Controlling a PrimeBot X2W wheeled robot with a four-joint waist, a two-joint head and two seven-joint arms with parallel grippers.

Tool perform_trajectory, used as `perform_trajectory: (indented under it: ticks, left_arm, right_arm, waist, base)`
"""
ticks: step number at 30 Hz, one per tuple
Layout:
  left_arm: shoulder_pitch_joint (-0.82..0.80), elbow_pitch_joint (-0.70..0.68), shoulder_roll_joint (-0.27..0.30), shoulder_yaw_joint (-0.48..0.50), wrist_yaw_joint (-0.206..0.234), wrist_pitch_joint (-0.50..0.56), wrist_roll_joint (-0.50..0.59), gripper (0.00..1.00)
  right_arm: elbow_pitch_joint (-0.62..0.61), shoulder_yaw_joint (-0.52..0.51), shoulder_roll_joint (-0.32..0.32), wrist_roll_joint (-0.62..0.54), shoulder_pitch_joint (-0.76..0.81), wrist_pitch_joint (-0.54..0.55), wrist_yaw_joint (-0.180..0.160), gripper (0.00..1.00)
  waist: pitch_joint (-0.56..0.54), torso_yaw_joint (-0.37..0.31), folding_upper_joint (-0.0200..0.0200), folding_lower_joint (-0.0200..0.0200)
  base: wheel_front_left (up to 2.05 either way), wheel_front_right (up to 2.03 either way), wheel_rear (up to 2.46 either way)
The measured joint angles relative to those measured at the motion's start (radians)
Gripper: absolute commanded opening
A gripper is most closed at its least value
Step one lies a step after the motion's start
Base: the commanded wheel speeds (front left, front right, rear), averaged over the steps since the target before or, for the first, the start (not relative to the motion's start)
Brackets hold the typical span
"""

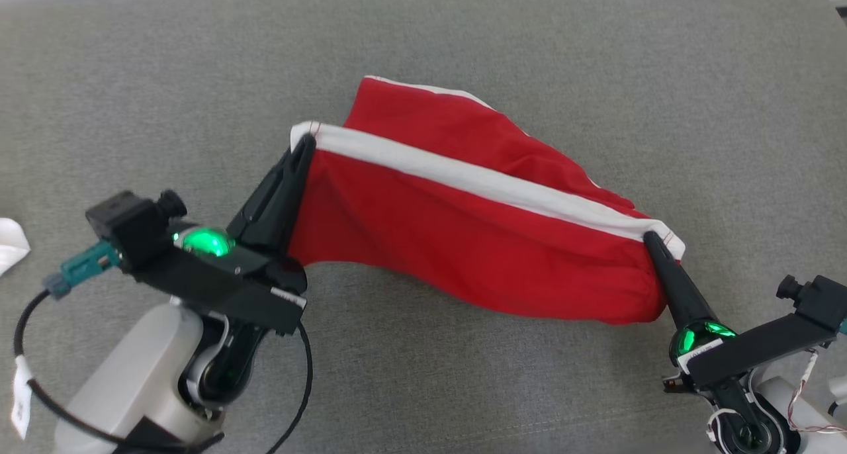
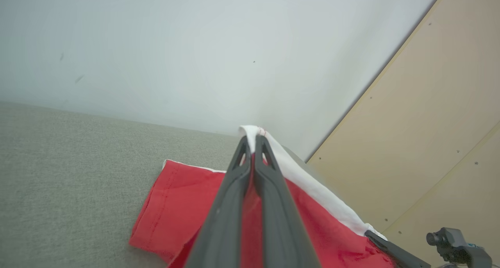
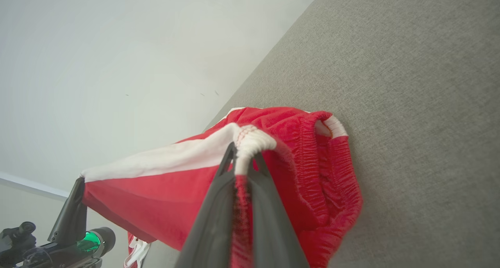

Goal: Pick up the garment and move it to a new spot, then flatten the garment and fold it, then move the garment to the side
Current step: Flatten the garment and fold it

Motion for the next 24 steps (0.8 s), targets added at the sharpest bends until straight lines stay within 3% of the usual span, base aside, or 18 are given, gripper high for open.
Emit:
perform_trajectory:
  ticks: [24]
  left_arm:
    - [-0.393,0.444,-0.057,-0.047,-0.006,0.072,0.086,0.0]
  right_arm:
    - [0.174,-0.029,0.192,-0.101,-0.156,-0.021,0.0,0.0]
  waist:
    - [0.161,-0.153,0.0001,0.0001]
  base:
    - [0.0,0.0,0.0]
